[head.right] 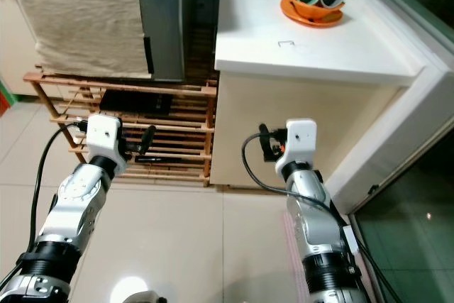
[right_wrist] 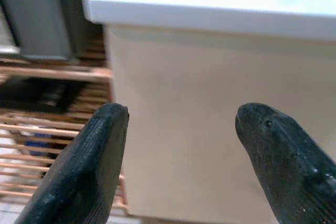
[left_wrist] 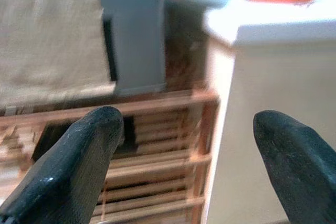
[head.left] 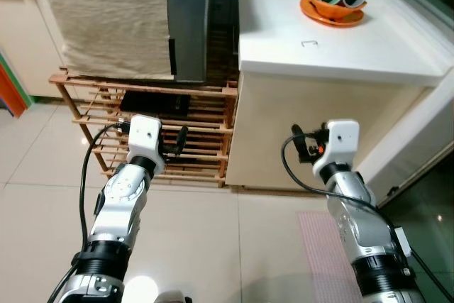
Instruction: Restocking fridge
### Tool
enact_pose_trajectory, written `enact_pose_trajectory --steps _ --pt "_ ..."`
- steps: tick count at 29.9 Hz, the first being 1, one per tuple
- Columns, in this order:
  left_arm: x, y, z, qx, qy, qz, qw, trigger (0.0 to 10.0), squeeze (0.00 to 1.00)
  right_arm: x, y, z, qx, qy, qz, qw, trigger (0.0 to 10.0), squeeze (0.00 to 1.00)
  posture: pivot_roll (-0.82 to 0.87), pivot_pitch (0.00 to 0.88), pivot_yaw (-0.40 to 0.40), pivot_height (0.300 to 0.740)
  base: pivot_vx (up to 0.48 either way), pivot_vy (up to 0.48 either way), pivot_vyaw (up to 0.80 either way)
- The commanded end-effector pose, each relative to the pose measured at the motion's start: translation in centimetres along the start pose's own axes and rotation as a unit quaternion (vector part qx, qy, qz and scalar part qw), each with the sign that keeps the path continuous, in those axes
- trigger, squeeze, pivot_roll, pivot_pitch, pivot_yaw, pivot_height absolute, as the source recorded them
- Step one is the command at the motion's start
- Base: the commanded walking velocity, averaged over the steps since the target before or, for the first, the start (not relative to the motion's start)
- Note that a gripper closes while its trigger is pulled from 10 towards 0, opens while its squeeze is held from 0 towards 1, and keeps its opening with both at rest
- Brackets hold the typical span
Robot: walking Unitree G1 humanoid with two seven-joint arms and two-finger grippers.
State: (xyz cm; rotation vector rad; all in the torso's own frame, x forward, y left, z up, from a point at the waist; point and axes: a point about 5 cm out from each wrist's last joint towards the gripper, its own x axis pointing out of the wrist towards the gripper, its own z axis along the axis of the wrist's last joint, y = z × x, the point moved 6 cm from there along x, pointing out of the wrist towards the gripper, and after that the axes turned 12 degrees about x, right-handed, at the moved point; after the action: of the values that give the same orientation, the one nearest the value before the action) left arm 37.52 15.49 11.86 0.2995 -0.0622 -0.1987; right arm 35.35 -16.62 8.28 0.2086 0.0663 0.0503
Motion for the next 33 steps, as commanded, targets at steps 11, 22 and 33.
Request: enact_pose_trajectory --steps 11,22,33 --pt "-0.3 -1.4 0.8 -0.008 0.017 -0.027 0.999 10.0 0.0 -0.6 -0.1 -0.3 -0.012 -0.018 -0.014 1.0 10.0 0.21 -0.03 0.0 -0.001 0.74 0.0 0.0 0.0" --pt "-0.4 -1.3 0.6 -0.006 0.025 -0.037 0.999 10.0 0.0 -0.7 0.0 -0.8 -0.007 -0.011 -0.007 1.0 10.0 0.22 -0.05 0.0 0.01 0.74 0.0 0.393 -0.47" --pt "-0.3 -3.0 1.1 0.024 0.008 -0.093 0.995 10.0 0.0 -1.0 -0.5 -1.2 -0.01 -0.011 -0.014 1.0 10.0 0.23 -0.06 0.0 0.028 0.74 0.024 0.473 -0.62"
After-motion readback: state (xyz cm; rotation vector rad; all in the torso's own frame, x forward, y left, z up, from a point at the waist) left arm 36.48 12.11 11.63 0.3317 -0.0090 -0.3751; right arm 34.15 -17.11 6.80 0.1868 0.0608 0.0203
